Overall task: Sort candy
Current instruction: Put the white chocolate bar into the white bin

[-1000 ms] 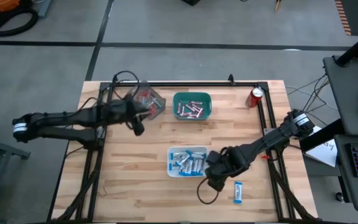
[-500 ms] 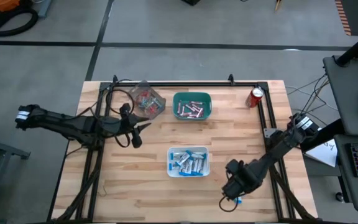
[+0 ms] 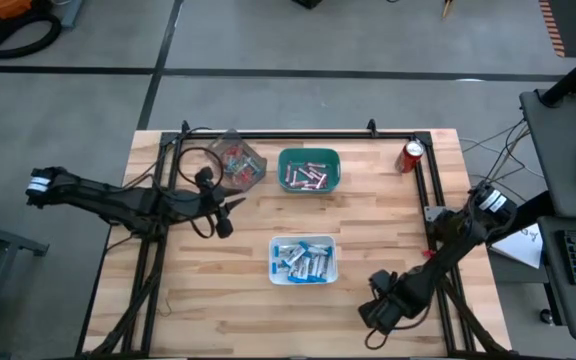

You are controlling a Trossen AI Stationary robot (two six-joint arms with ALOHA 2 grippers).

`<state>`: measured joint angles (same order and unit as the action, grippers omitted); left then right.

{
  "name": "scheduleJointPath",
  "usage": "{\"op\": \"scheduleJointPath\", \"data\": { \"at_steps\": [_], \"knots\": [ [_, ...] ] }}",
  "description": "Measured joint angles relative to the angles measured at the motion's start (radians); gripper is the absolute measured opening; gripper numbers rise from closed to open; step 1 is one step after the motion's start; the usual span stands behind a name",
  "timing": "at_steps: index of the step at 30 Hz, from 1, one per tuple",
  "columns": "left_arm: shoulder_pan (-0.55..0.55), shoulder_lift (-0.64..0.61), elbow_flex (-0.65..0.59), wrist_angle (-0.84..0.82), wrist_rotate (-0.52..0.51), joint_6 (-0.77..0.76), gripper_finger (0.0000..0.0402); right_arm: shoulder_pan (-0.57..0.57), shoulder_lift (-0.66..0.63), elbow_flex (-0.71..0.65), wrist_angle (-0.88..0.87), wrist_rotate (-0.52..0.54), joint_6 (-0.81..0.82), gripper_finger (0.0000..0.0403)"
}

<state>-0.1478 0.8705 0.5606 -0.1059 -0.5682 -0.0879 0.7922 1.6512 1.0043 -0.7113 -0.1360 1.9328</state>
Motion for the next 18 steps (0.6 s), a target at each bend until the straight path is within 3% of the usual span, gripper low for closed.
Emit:
{"op": "scheduleJointPath", "data": {
  "at_steps": [9, 18],
  "knots": [
    [0.000, 0.039, 0.000, 0.001, -0.020, 0.000, 0.0080, 0.013, -0.002, -0.071, 0.097, 0.001, 0.022, 0.0210],
    [0.000, 0.088, -0.001, 0.018, -0.052, -0.008, 0.0080, 0.013, -0.004, -0.073, 0.090, 0.002, -0.009, 0.0080]
  ]
}}
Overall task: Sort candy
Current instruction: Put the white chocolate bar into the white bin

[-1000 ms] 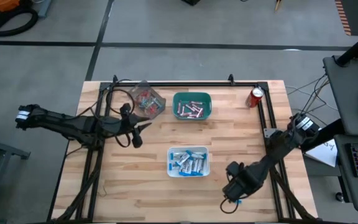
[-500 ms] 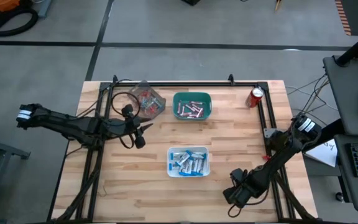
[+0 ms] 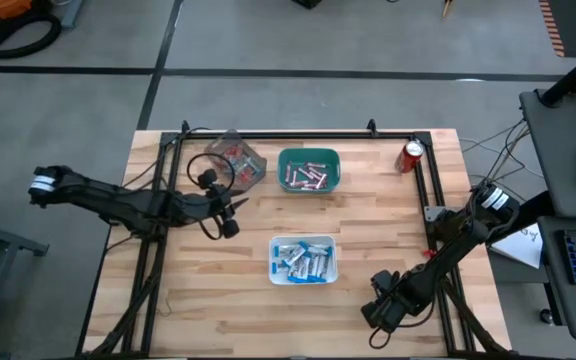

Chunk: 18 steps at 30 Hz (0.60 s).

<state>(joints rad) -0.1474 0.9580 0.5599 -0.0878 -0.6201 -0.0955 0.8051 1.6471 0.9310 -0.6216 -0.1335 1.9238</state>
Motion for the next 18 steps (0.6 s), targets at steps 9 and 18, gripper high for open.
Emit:
{"op": "scheduleJointPath", "data": {
  "at_steps": [9, 18],
  "knots": [
    [-0.001, 0.018, 0.000, 0.058, 0.001, -0.001, 0.0080, 0.000, -0.115, -0.005, -0.005, 0.064, -0.074, 0.0032],
    [-0.011, 0.030, 0.000, 0.125, 0.020, -0.019, 0.0080, -0.035, -0.334, -0.002, 0.091, 0.513, -0.398, 0.0031]
  ]
}}
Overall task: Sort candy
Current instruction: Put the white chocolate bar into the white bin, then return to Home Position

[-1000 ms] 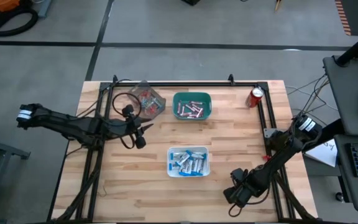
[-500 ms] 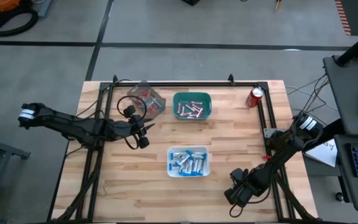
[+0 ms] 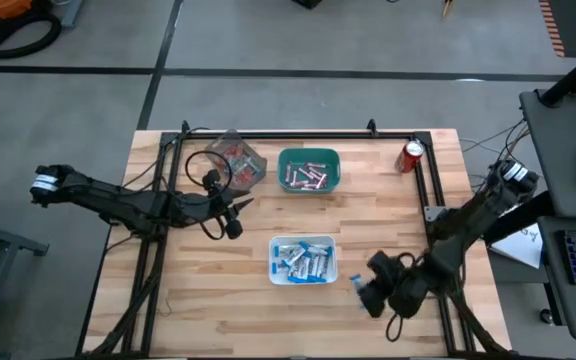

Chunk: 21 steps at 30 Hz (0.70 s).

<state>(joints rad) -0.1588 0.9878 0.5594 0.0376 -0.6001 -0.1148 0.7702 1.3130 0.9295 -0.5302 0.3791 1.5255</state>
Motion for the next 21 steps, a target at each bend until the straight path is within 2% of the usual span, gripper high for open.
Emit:
{"op": "scheduleJointPath", "data": {
  "at_steps": [3, 7, 11, 15, 21],
  "knots": [
    [-0.012, 0.013, 0.000, 0.024, 0.019, -0.003, 0.0080, -0.051, -0.045, 0.000, 0.097, 0.097, -0.214, 0.0031],
    [-0.034, 0.030, 0.000, 0.044, 0.019, -0.003, 0.0080, -0.137, -0.053, 0.002, 0.212, 0.119, -0.525, 0.0031],
    [-0.058, 0.037, 0.000, 0.052, 0.019, -0.011, 0.0080, -0.228, -0.017, 0.002, 0.310, 0.143, -0.749, 0.0033],
    [-0.085, 0.032, 0.000, 0.053, 0.019, -0.034, 0.0080, -0.298, 0.035, 0.002, 0.352, 0.143, -0.846, 0.0054],
    [-0.130, 0.031, 0.000, 0.062, 0.018, -0.052, 0.0080, -0.350, 0.089, 0.002, 0.348, 0.072, -0.872, 0.0134]
  ]
}}
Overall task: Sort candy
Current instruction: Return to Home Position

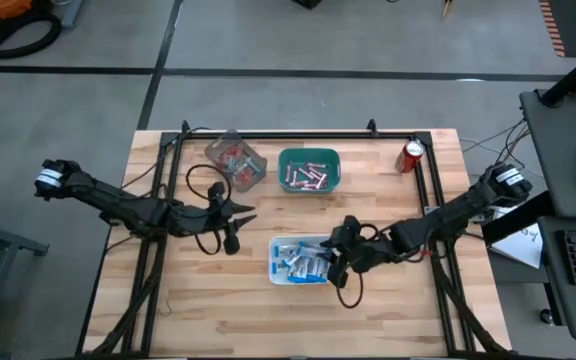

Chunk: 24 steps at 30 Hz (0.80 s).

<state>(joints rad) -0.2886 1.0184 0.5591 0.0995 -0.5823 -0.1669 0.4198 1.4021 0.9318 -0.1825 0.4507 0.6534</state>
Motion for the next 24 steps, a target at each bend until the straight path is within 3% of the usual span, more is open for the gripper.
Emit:
{"op": "scheduleJointPath", "data": {
  "at_steps": [5, 9, 15, 24],
  "knots": [
    [-0.049, -0.005, 0.000, 0.008, -0.001, 0.000, 0.0080, -0.002, 0.006, 0.001, 0.002, -0.006, -0.049, 0.0189],
    [-0.120, -0.022, -0.001, 0.010, -0.002, 0.037, 0.0079, -0.002, -0.001, 0.001, 0.004, -0.001, -0.143, 0.0206],
    [-0.232, -0.080, -0.037, 0.012, -0.001, 0.104, 0.0077, -0.004, 0.000, -0.007, 0.050, 0.017, -0.335, 0.0202],
    [-0.240, -0.324, -0.198, 0.020, -0.002, 0.178, 0.0077, -0.070, -0.046, -0.062, 0.287, 0.006, -0.671, 0.0181]
  ]
}}
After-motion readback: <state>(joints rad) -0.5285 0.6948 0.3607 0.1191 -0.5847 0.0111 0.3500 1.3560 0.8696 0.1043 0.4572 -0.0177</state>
